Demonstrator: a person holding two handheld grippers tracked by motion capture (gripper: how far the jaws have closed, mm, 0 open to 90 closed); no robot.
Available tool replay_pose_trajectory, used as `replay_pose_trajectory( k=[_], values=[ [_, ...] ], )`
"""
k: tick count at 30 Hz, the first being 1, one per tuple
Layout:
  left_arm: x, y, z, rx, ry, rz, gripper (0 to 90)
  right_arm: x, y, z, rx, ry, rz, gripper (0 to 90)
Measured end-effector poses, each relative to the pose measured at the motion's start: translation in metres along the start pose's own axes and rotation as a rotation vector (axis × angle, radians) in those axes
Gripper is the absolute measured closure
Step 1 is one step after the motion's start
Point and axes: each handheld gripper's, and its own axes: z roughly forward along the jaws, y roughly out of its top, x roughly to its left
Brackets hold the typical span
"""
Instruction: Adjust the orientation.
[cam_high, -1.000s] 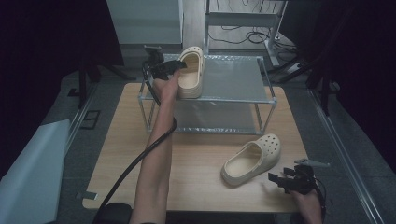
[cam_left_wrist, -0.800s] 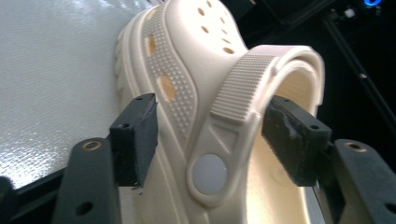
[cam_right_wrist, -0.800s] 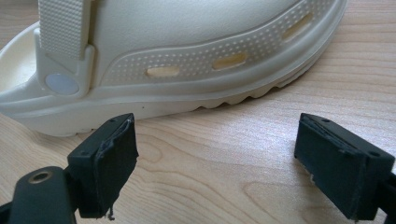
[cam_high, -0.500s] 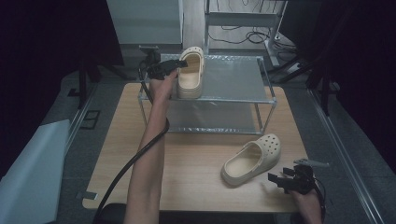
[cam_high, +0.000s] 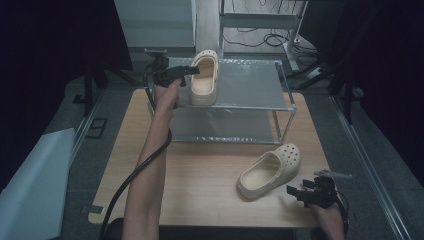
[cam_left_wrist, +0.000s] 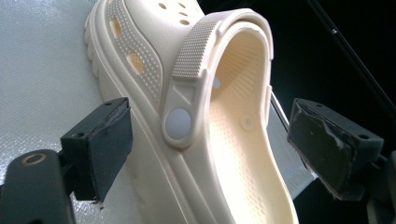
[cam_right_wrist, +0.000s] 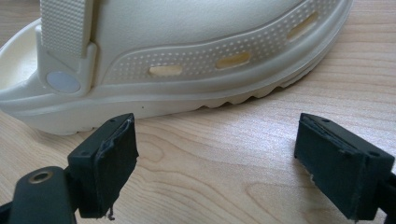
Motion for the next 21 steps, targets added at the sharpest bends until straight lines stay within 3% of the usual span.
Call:
replay_pose_trajectory(
  k=[11,17,21],
  values=[
    [0.001,-0.009,-0.007,0.019,-0.036,0.015,5.7,0.0,0.0,0.0,0.004,0.002,0.003,13.0],
    [-0.002,-0.016,-0.014,0.013,-0.054,0.056,2.1,0.0,0.0,0.0,0.006,0.002,0.003,13.0],
    [-0.003,-0.022,-0.02,-0.005,-0.092,0.067,2.0,0.001,0.0,0.0,0.007,0.001,0.001,13.0]
  ],
)
